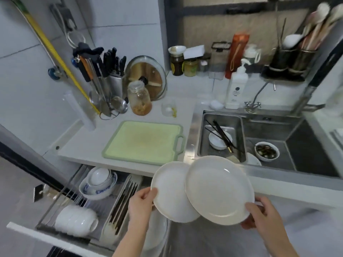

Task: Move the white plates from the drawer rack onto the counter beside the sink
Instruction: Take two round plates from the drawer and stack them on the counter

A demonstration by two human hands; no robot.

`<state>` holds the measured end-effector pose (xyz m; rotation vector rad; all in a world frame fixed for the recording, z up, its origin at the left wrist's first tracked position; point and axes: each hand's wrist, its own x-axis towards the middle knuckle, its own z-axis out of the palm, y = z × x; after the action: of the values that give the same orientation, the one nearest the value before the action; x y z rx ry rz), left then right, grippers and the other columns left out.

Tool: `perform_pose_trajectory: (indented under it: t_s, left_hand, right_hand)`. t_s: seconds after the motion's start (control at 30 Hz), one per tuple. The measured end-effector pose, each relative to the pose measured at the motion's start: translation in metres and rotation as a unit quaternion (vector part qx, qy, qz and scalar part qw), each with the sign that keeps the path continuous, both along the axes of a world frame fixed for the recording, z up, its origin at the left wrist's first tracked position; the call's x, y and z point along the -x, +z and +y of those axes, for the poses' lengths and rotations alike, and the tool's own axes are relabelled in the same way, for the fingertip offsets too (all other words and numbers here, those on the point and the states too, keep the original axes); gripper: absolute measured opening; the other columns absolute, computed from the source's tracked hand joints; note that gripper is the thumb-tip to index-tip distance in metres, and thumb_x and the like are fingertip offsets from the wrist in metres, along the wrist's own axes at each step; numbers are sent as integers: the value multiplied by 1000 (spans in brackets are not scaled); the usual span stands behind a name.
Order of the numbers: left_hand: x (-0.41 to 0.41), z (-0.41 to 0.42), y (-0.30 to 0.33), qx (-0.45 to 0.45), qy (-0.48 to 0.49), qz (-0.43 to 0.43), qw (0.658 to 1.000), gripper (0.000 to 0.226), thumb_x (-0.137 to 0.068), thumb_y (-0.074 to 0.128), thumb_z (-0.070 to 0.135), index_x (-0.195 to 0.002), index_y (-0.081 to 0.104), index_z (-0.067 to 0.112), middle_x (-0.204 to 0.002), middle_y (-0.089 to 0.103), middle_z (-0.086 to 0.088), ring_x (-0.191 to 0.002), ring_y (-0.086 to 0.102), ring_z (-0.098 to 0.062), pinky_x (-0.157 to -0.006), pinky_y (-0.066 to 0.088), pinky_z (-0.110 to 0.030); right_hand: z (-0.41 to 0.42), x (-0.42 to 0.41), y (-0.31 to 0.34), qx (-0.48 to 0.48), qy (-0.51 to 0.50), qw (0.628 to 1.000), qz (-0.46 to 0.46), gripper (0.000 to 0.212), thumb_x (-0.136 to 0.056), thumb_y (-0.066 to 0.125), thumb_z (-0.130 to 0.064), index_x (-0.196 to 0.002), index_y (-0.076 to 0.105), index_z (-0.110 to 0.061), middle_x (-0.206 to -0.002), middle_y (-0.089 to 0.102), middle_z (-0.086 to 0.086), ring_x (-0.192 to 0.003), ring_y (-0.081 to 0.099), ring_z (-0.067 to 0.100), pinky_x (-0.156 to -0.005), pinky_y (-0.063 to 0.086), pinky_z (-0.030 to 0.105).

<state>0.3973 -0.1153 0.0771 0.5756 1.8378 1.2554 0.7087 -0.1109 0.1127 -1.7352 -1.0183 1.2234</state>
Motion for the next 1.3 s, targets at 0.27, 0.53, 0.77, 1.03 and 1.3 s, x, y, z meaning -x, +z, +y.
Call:
perform_pose_trajectory:
  t_s: [0.27,0.53,0.77,1.03,1.3]
  left_hand:
    - [-141,56,22,-38,-55,-49,997,9,-81,68,15,-81,71,7,-54,64,-4,-46,55,-19,-49,50,-29]
    - [-273,95,44,-60,-137,-113,982,8,-82,65,10,-87,69,5,-75,68,-8,-62,63,-21,-45,51,-22]
    - [-352,138,53,-45,-218,-141,965,10,-82,65,9,-91,63,3,-76,62,-9,-62,58,-21,-52,51,-28]
    - [-404,223,48,-25,-304,-142,942,9,-84,63,2,-92,61,-1,-81,61,-18,-63,55,-27,-40,51,-24]
    - [-472,308,49,2,-401,-119,908,21,-86,64,7,-105,56,7,-101,63,-14,-92,64,-31,-62,56,-34]
  right_hand:
    - [-2,-130,27,-54,-110,992,-10,7,-88,55,-2,-86,54,-9,-46,63,6,-38,63,20,-39,53,30]
    - [-8,-225,37,-78,-210,974,-23,10,-84,55,-8,-80,52,-17,-44,63,7,-42,65,27,-54,51,34]
    - [0,-275,42,-86,-284,955,-9,6,-84,56,-8,-86,51,-12,-50,67,18,-49,68,38,-56,53,39]
    - [31,-308,54,-93,-373,922,-39,8,-86,59,1,-82,54,-4,-44,64,16,-39,64,29,-38,48,28]
    - [63,-330,54,-94,-474,875,-26,9,-85,60,3,-83,51,1,-42,62,17,-33,60,28,-34,51,28]
